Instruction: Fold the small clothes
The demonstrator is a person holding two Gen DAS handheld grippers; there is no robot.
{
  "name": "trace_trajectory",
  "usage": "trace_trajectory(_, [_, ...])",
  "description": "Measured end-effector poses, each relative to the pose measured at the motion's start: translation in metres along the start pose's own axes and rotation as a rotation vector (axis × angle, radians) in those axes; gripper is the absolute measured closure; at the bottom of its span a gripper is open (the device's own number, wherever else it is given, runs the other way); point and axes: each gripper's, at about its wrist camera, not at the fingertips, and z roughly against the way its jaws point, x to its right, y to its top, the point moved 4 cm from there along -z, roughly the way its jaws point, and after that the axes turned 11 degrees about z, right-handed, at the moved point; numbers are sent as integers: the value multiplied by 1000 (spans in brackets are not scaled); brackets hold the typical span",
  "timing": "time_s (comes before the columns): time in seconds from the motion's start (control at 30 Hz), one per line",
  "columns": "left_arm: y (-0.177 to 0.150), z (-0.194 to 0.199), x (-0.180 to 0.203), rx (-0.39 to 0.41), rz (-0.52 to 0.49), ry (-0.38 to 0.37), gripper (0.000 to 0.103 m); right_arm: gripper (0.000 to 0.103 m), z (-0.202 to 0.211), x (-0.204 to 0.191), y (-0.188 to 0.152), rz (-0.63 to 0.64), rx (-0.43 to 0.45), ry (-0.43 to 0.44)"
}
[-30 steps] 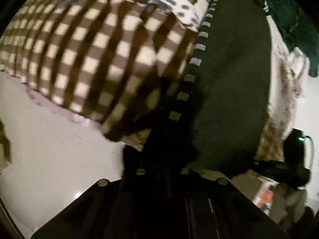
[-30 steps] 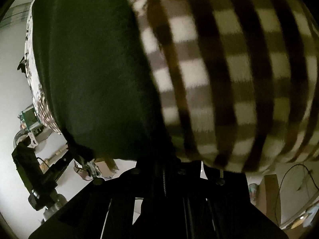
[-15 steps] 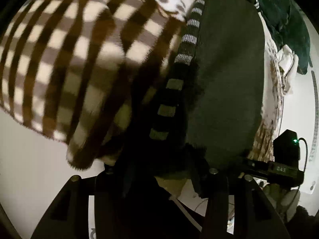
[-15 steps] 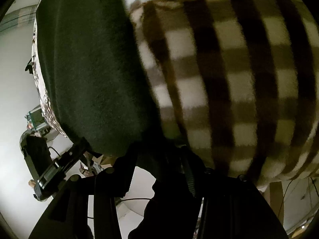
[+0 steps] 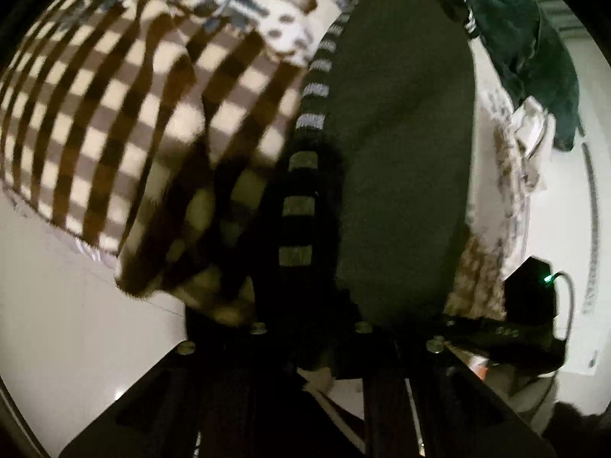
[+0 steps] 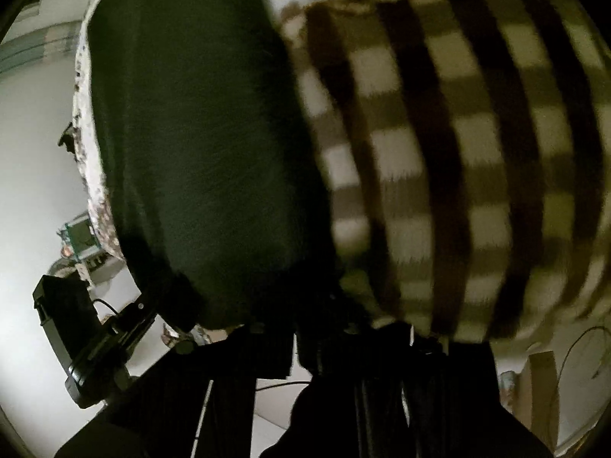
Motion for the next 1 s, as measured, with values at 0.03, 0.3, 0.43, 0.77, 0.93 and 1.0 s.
trace_trajectory(0.03, [-1, 6, 3, 1, 9, -10, 93, 96, 5, -4, -2, 9, 7, 5])
trace_trajectory(0.3, [4, 52, 33, -3, 89, -147, 94, 96, 67, -43, -3, 80, 87, 96])
trace_trajectory(0.43, [24, 72, 45, 7, 116, -218, 94, 96, 102, -62, 14, 89, 161, 149])
trace_trajectory(0.77, [157, 83, 129, 111, 59, -371, 94, 97, 190, -100, 144, 95, 404, 190])
trace_trajectory(0.93, [260, 58, 184, 128, 17, -372, 94, 97, 223, -114, 241, 87, 498, 153])
trace_trajectory(1.0, [298, 48, 203, 127, 4, -374, 94, 97, 234, -120, 285, 80, 529, 132])
